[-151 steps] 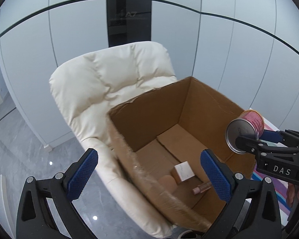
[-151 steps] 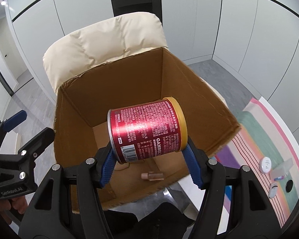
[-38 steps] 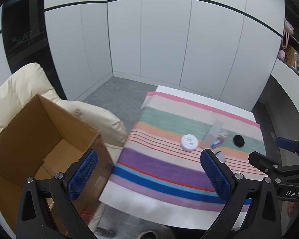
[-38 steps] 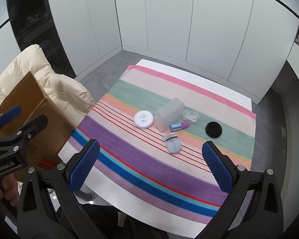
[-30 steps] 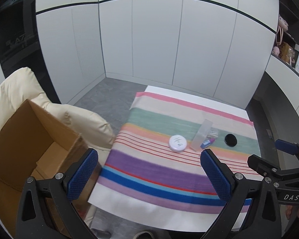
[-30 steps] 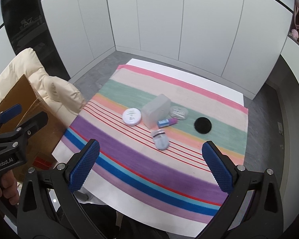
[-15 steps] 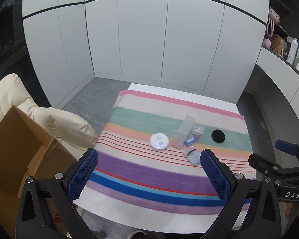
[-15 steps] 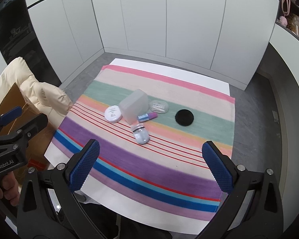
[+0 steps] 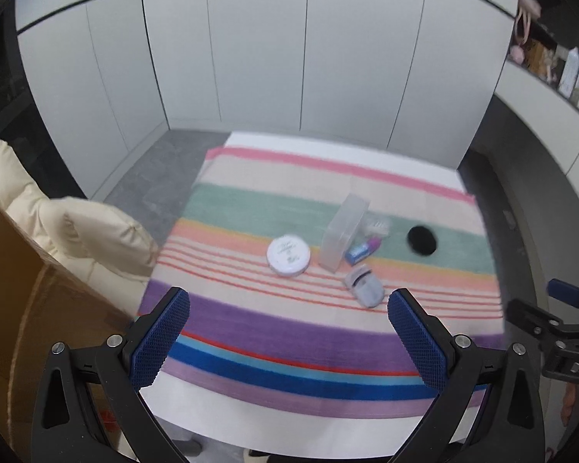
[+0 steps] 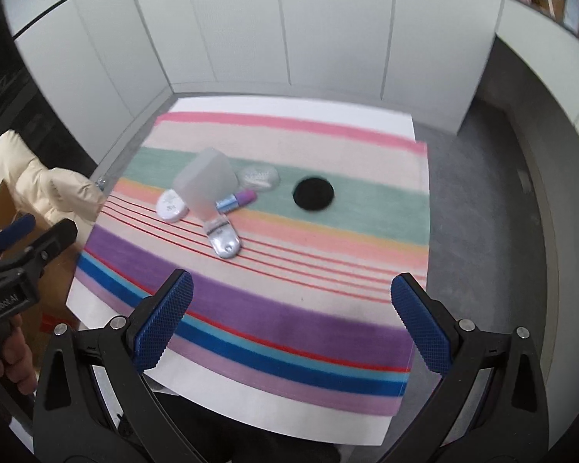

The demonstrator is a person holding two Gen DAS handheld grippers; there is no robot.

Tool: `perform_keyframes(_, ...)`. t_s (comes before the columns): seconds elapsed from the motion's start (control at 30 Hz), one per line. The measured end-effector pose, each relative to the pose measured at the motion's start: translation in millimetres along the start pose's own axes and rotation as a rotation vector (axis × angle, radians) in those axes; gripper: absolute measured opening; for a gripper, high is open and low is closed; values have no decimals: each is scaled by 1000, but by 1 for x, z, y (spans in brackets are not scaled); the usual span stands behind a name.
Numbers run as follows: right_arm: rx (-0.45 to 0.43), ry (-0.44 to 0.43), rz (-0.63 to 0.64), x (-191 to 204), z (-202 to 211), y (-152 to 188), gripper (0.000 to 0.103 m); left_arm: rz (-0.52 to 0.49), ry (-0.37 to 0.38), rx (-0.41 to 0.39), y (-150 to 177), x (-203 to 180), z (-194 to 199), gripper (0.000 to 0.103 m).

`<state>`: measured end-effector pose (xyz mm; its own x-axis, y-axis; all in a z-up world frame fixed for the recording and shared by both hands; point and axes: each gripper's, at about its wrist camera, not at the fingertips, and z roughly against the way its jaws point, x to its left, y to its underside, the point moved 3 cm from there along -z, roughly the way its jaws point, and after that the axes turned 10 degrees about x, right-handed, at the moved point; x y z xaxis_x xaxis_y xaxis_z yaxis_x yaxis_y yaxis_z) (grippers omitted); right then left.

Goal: Organize objects
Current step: 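Move both open tools back from the cardboard box toward the table items, then grasp the white round jar with the left tool while the right tool grasps the black round lid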

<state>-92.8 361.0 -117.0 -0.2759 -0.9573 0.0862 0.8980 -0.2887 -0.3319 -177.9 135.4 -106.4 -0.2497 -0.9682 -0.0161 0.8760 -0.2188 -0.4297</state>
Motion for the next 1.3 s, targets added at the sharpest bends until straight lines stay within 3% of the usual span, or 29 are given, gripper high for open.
perform_keyframes(0.17, 40, 41, 26, -7, -39, -1, 103, 8, -21, 68, -3, 9, -43, 102)
perform_keyframes(0.63, 91, 39, 22, -16, -154, -41, 102, -58, -37, 143, -22, 17, -152, 99)
perform_keyframes(0.9, 71, 90, 18, -18, -192, -74, 87, -26, -3, 149, -37, 18, -190, 91)
perform_keyframes(0.97, 53, 88, 25, -16, -194, -79, 78, -32, 7, 149, -41, 16, -195, 86)
perform_keyframes(1.1, 23, 82, 52, -10, -196, -90, 60, -62, 18, 117, -47, 10, -195, 70)
perform_keyframes(1.13, 20, 81, 58, -9, -196, -91, 55, -64, 27, 114, -48, 9, -194, 61)
perform_keyframes(1.3, 28, 71, 64, -7, -197, -92, 52, -60, 39, 136, -51, 8, -190, 59)
